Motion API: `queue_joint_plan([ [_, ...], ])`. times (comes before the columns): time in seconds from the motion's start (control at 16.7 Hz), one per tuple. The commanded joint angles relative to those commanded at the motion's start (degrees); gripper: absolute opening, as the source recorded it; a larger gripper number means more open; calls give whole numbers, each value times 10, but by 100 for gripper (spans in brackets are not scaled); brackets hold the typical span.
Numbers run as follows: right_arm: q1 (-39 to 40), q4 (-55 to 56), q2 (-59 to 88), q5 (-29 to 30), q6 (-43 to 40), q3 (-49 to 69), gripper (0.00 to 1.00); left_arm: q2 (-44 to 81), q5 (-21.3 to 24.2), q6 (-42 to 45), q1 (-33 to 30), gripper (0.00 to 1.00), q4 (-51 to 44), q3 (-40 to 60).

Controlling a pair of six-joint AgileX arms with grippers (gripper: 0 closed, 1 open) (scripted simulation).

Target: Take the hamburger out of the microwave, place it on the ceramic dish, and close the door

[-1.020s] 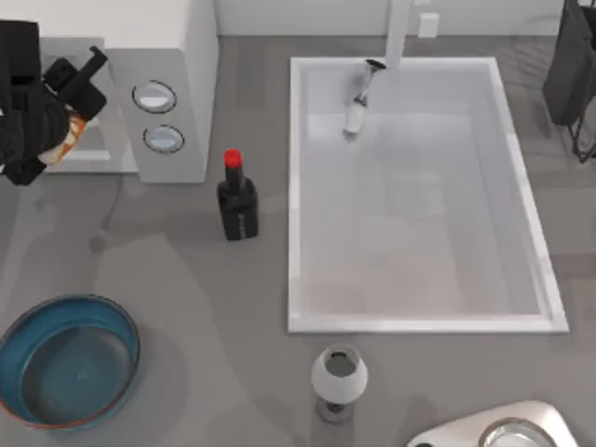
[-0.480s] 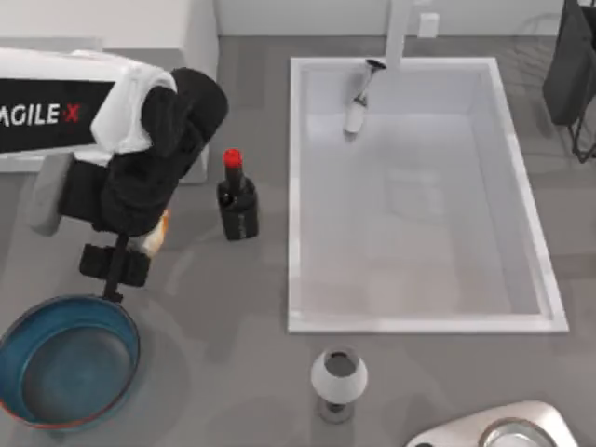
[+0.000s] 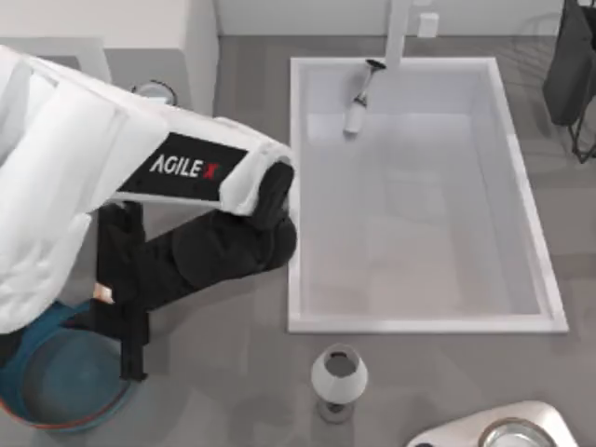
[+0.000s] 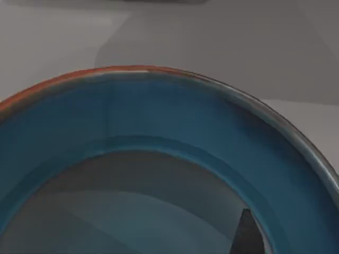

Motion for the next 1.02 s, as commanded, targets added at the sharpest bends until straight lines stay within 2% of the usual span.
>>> queue_joint_plan([
  [0.3, 0, 0, 0, 0, 0, 0, 100, 47, -33, -93, -28, 0, -90, -9],
  [1.02, 0, 0, 0, 0, 0, 0, 100, 33, -50, -81, -9, 0, -52, -31],
])
